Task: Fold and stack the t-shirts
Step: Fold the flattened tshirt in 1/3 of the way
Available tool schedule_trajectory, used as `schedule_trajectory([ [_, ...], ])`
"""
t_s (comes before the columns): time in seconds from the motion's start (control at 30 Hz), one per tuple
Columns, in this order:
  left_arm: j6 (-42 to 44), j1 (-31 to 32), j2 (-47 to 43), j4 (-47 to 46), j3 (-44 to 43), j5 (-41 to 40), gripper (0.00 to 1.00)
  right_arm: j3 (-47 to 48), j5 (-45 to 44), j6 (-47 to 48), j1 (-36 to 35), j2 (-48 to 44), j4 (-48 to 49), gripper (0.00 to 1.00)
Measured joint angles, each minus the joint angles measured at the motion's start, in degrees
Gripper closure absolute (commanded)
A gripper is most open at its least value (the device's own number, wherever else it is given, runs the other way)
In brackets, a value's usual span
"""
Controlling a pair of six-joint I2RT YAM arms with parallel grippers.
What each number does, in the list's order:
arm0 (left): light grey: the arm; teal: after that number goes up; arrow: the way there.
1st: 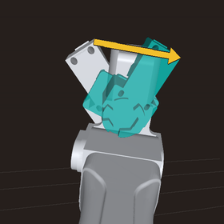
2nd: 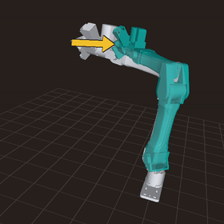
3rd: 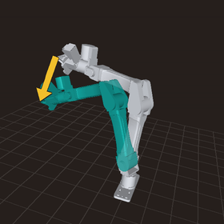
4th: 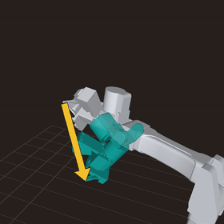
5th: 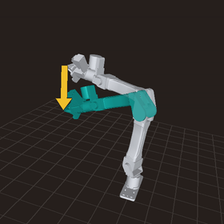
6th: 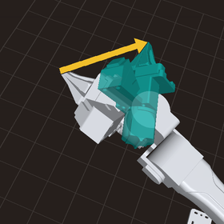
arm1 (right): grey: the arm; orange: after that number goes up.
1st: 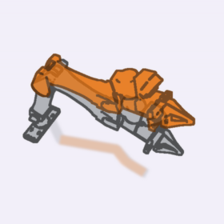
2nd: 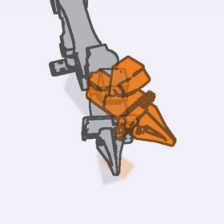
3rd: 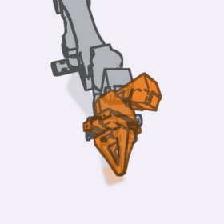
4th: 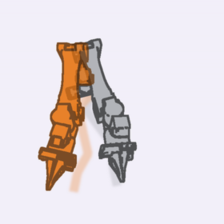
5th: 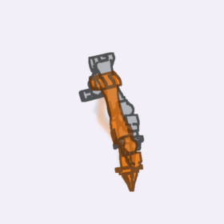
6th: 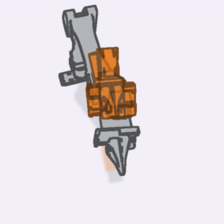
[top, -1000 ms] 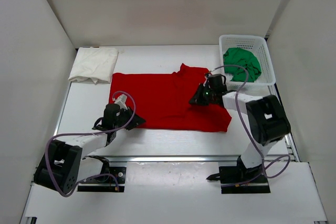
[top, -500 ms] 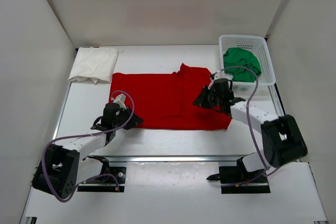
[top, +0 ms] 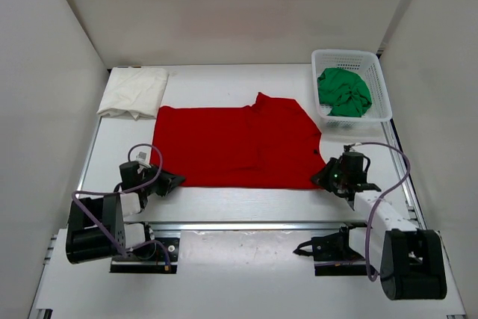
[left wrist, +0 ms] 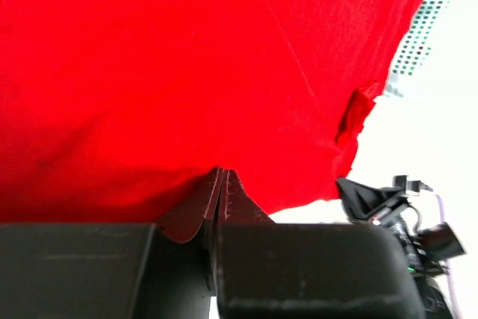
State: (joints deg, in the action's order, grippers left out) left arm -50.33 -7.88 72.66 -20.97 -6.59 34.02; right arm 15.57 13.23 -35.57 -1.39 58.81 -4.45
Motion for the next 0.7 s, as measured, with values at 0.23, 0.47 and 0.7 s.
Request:
schedule_trajectory([
  [0.23, 2.6, -2.6, -11.7, 12.0, 2.8, 2.9, 0.87, -3.3, 1.7, -2.8, -0.2, -11.3, -8.1, 0.89],
  [0.47, 5.1, 7.3, -8.7, 23.3, -11.5, -3.2, 0.85, 12.7, 1.9, -0.9, -3.6, -0.6, -12.1, 0.93],
  [0.7, 8.7, 15.1, 0.7, 19.7, -31.8, -8.2, 0.82, 48.2, -0.7, 7.7, -11.6, 33.3, -8.0, 1.0],
])
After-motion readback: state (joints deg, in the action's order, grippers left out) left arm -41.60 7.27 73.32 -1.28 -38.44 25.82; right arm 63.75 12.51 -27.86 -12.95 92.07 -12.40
